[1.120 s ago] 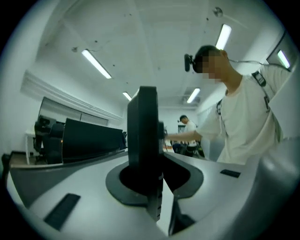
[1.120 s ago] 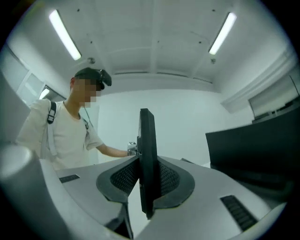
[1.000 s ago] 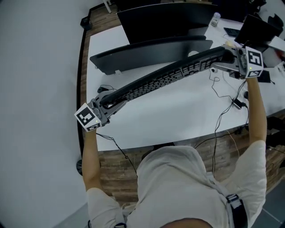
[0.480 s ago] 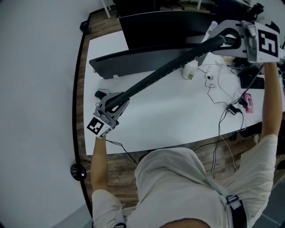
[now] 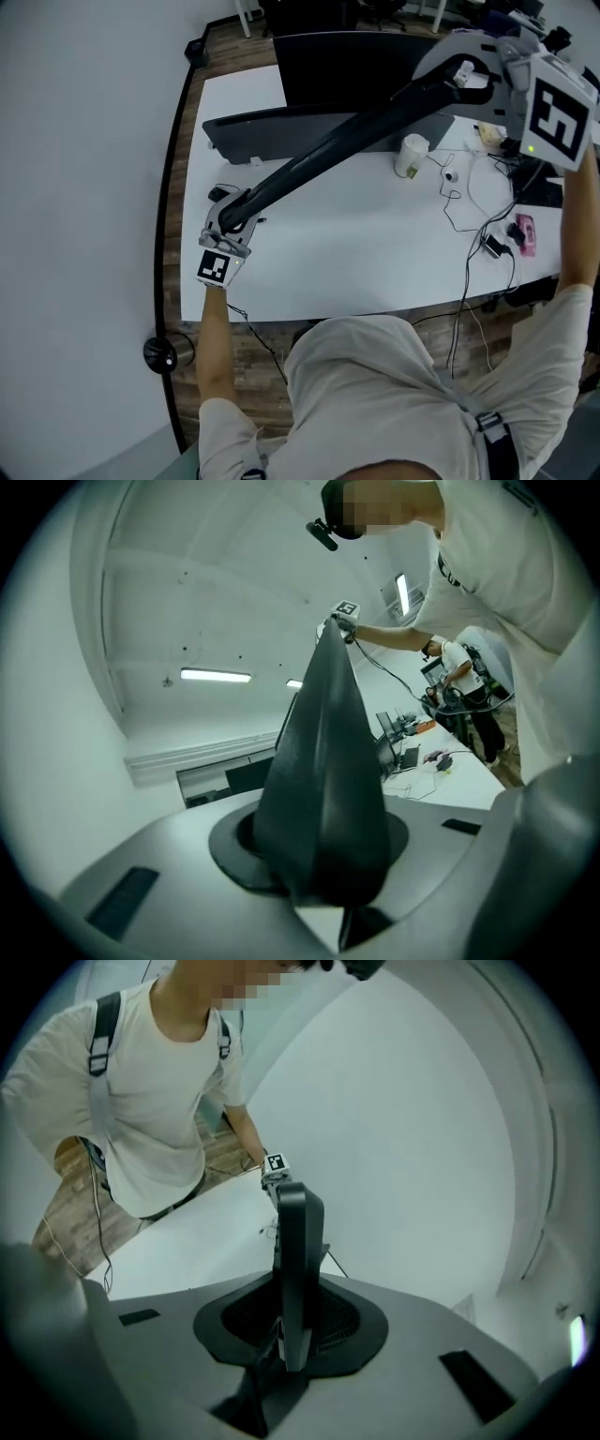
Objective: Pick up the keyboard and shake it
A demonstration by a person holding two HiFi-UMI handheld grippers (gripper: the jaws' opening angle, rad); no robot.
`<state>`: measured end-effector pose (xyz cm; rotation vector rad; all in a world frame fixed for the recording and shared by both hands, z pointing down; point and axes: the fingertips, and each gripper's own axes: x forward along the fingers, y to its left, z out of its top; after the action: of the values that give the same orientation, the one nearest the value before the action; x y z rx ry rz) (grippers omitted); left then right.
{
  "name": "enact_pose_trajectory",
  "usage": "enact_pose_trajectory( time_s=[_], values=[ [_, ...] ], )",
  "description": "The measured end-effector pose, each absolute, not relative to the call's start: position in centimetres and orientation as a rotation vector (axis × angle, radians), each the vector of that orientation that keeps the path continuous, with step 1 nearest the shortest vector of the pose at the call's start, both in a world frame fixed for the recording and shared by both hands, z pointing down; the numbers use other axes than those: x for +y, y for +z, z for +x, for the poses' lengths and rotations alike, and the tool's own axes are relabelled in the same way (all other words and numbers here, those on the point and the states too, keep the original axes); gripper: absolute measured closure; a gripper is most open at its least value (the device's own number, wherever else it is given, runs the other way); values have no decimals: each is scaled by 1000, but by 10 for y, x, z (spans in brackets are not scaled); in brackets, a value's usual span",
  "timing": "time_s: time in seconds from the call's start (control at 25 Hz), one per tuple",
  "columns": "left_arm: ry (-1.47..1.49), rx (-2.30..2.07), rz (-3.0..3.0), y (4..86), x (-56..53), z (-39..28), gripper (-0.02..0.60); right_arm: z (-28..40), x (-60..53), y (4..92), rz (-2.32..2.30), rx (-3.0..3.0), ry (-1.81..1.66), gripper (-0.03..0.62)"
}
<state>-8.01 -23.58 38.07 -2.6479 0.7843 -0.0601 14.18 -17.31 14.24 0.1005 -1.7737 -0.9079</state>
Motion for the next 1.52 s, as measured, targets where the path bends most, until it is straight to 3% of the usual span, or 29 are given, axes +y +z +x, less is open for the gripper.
enact_pose_trajectory(
  time_s=[0.32, 0.6, 0.76, 1.08, 1.52],
  values=[
    [-235, 744, -2349, 300, -276, -111, 469, 174, -179, 167, 397, -1647, -1212, 497],
    [-602, 424, -2052, 237, -305, -95, 465, 218, -183, 248, 783, -1726, -1196, 497],
    [-630, 296, -2006, 217, -282, -70, 459, 245, -198, 277, 982, -1735, -1172, 497],
    [-596, 229, -1976, 238, -223, -63, 472, 264, -219, 276, 1010, -1812, -1154, 494],
    [-461, 483, -1910, 294, -191, -93, 474, 217, -211, 178, 633, -1470, -1368, 494]
  ],
)
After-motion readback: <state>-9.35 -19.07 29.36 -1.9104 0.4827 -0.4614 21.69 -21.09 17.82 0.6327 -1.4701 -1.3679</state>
